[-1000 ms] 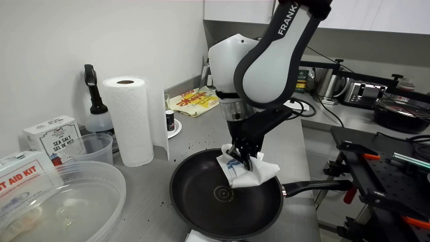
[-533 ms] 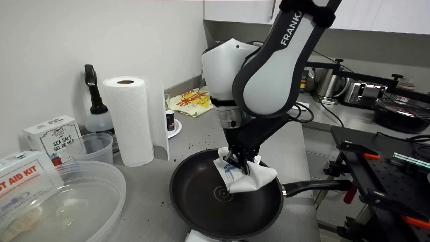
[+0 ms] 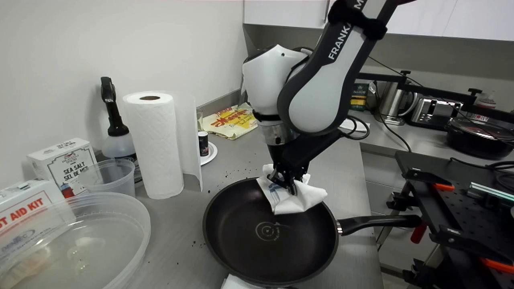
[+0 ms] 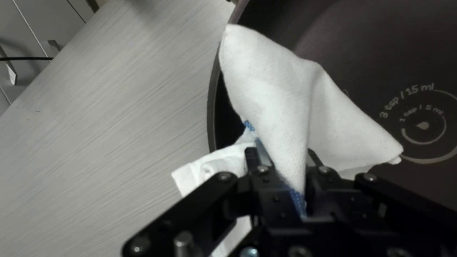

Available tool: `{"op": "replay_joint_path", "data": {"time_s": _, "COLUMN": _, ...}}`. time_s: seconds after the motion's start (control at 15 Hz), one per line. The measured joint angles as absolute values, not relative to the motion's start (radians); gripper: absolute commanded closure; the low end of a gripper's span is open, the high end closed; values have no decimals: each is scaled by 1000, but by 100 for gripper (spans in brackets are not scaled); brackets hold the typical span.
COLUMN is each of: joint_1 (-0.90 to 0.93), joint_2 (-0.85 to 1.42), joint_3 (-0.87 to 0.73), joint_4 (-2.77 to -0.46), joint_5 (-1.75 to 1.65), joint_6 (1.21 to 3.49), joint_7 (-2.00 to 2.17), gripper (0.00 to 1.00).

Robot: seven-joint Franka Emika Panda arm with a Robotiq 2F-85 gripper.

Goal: Use the white towel wipe the black pan

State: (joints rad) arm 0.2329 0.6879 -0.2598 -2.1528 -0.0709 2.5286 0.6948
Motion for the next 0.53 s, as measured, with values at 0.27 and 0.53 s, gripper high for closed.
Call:
{"op": "replay_joint_path", "data": {"time_s": 0.27, "joint_1": 241, "joint_2": 719, "joint_3": -274, "joint_4": -2143, "joint_5": -102, "joint_6": 2529, "joint_7": 729, "gripper": 95}}
{"op": "replay_joint_path", "data": {"time_s": 0.53, "joint_1": 241, "joint_2": 764, "joint_3": -274, "joint_4": -2120, "joint_5": -103, "joint_6": 2529, "joint_7": 746, "gripper": 95}}
